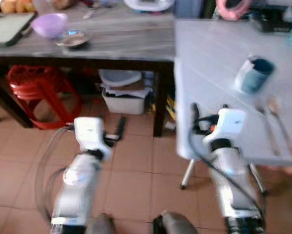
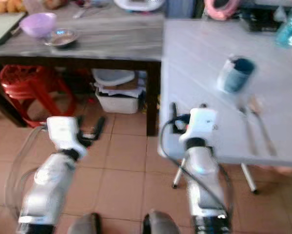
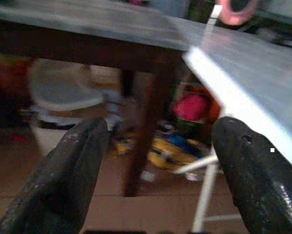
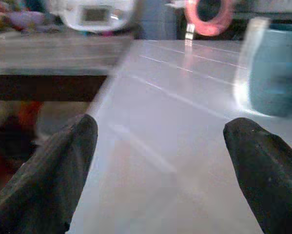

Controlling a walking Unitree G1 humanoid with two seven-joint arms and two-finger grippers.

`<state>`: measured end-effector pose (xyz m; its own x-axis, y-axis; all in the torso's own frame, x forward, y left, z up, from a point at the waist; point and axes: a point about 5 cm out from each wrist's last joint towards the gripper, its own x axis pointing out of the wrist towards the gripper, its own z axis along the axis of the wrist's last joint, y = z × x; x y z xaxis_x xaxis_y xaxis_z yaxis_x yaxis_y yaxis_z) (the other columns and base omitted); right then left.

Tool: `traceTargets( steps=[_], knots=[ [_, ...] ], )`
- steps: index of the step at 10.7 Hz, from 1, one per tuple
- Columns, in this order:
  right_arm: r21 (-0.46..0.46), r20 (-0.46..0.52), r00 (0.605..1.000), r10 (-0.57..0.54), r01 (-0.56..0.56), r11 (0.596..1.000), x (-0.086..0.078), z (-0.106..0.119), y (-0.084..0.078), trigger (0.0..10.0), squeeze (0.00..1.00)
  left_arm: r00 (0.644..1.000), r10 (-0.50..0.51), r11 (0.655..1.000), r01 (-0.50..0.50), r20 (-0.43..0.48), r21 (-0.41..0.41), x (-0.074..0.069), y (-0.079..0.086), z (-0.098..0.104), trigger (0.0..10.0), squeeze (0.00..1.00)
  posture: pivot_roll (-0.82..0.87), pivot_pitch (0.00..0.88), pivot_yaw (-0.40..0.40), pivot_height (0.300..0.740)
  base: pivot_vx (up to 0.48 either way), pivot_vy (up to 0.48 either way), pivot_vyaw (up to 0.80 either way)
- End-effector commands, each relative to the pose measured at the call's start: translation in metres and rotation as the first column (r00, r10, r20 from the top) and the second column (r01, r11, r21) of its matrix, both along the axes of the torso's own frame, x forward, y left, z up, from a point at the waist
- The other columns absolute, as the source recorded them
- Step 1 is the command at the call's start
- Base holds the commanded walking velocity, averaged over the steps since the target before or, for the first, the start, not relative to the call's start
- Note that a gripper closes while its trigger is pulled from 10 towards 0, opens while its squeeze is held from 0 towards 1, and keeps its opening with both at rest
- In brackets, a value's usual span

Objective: Setting the table

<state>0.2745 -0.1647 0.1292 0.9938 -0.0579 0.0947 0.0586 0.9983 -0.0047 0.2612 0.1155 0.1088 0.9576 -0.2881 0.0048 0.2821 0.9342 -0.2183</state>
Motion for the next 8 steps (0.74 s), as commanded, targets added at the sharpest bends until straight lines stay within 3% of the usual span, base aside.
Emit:
traceTargets(
  steps=[1, 4, 8],
  knots=[
    [0.004, 0.010, 1.000, 0.014, -0.014, 1.000, 0.002, 0.004, 0.003, 10.0, 0.00, 1.000, 0.006, 1.000, -0.007, 0.007, 0.014, 0.000, 0.005, 0.003, 10.0, 0.00, -0.07, 0.152, 0.016, 0.740, 0.000, -0.465, 0.00],
    [-0.002, 0.017, 1.000, 0.021, -0.021, 1.000, 0.004, 0.006, 0.002, 10.0, 0.00, 1.000, 0.016, 1.000, -0.016, -0.002, 0.022, -0.001, 0.006, 0.002, 10.0, 0.00, -0.07, 0.154, 0.012, 0.740, 0.000, -0.396, 0.00],
    [-0.046, -0.013, 0.999, -0.032, 0.031, 0.998, 0.009, 0.006, -0.007, 10.0, 0.00, 0.999, 0.039, 0.999, -0.039, -0.016, 0.027, 0.001, 0.008, 0.001, 10.0, 0.00, -0.06, 0.168, 0.015, 0.740, 0.000, 0.000, 0.00]
  ],
)
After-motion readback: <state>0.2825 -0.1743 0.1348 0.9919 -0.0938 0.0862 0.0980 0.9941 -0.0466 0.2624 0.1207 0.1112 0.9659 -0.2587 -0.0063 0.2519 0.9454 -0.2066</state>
